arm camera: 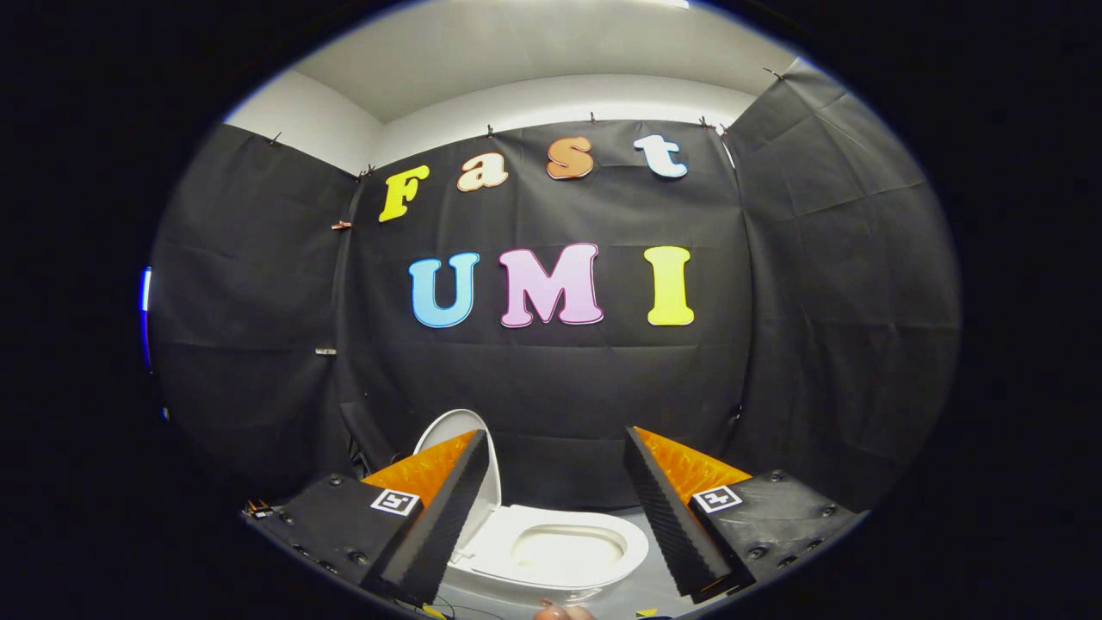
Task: Open the toilet lid.
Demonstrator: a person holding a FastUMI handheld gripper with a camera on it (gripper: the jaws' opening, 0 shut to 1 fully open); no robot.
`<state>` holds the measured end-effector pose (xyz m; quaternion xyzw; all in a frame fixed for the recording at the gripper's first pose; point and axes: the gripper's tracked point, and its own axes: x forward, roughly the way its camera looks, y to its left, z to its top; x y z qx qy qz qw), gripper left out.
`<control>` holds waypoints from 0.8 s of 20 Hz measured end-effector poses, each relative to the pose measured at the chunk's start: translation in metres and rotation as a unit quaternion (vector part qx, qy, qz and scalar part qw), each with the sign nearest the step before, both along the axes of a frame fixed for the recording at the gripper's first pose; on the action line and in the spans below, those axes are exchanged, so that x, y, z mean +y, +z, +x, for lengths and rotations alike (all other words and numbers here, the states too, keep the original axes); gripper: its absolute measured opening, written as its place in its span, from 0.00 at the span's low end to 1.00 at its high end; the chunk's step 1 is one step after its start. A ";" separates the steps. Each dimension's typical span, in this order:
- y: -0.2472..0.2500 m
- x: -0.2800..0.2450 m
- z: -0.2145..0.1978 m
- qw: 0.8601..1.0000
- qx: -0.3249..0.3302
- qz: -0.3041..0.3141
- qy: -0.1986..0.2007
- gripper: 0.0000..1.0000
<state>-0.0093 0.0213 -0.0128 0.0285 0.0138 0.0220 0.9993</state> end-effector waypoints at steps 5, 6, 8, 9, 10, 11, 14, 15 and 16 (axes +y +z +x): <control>-0.003 0.001 0.001 1.000 0.003 0.000 0.001 0.99; -0.001 0.002 0.001 1.000 0.002 -0.001 0.002 0.99; -0.002 0.002 0.000 1.000 -0.001 -0.003 0.002 0.99; -0.002 0.003 0.001 1.000 0.000 -0.003 0.002 0.99; -0.003 0.003 0.003 1.000 0.001 -0.003 0.003 0.99; -0.004 0.003 0.003 1.000 0.002 -0.002 0.003 0.99; -0.005 0.004 0.002 1.000 0.003 -0.001 0.004 0.99; -0.004 0.004 0.002 1.000 0.002 -0.001 0.004 0.99; -0.004 0.004 0.002 1.000 0.001 -0.002 0.004 0.99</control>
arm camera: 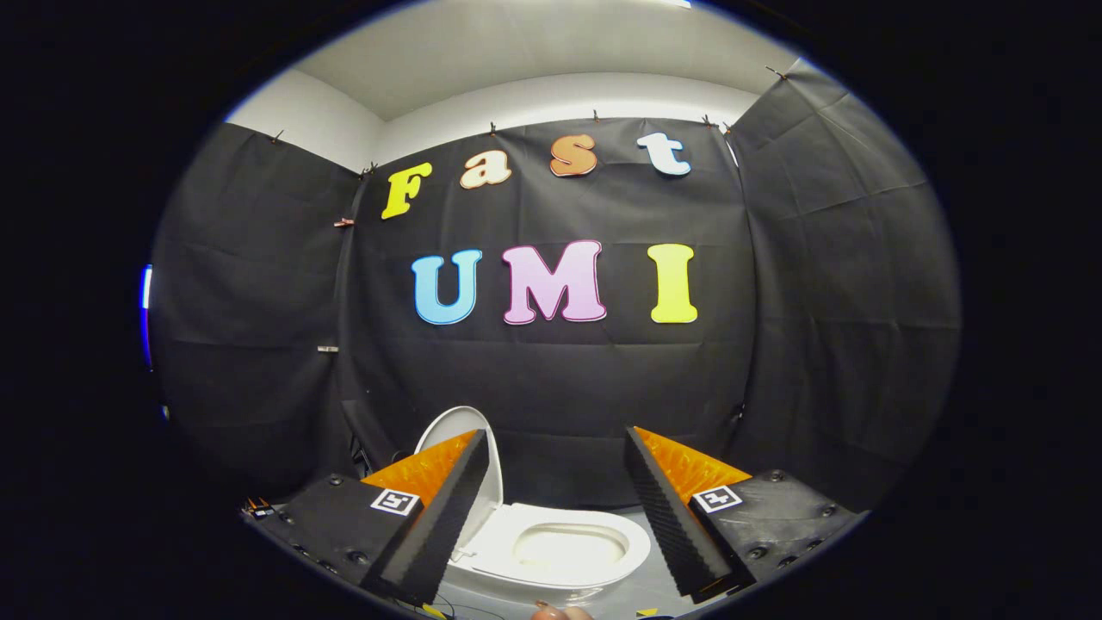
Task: Open the toilet lid.
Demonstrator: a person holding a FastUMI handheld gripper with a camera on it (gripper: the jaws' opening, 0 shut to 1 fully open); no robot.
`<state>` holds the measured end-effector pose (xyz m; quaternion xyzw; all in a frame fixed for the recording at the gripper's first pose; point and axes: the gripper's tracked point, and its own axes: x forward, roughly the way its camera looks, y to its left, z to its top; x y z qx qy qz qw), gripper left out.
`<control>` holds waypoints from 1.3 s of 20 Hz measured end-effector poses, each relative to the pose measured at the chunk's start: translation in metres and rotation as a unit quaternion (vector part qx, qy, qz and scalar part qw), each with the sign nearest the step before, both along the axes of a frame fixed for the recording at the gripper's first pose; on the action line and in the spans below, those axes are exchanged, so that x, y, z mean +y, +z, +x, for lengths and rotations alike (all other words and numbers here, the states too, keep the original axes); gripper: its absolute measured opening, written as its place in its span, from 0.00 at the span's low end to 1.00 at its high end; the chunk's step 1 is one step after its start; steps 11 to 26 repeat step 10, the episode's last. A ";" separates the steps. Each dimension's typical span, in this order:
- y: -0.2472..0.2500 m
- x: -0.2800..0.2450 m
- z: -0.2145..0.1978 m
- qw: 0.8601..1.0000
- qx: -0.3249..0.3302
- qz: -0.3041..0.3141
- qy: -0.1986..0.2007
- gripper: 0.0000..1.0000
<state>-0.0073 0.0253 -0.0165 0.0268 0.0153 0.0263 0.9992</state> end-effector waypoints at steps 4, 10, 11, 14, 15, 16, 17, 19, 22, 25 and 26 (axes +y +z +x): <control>0.001 0.001 -0.001 1.000 -0.002 -0.001 0.000 0.99; 0.002 0.000 -0.001 1.000 -0.001 -0.001 0.000 0.99; 0.002 0.000 -0.001 1.000 -0.001 -0.001 0.000 0.99; 0.002 0.000 -0.001 1.000 -0.001 -0.001 0.000 0.99; 0.002 0.000 -0.001 1.000 -0.001 -0.001 0.000 0.99; 0.002 0.000 -0.001 1.000 -0.001 -0.001 0.000 0.99; 0.002 0.000 -0.001 1.000 -0.001 -0.001 0.000 0.99; 0.002 0.000 -0.001 1.000 -0.001 -0.001 0.000 0.99; 0.002 0.000 -0.001 1.000 -0.001 -0.001 0.000 0.99; 0.002 0.000 -0.001 1.000 -0.001 -0.001 0.000 0.99; 0.002 0.000 -0.001 1.000 -0.001 -0.001 0.000 0.99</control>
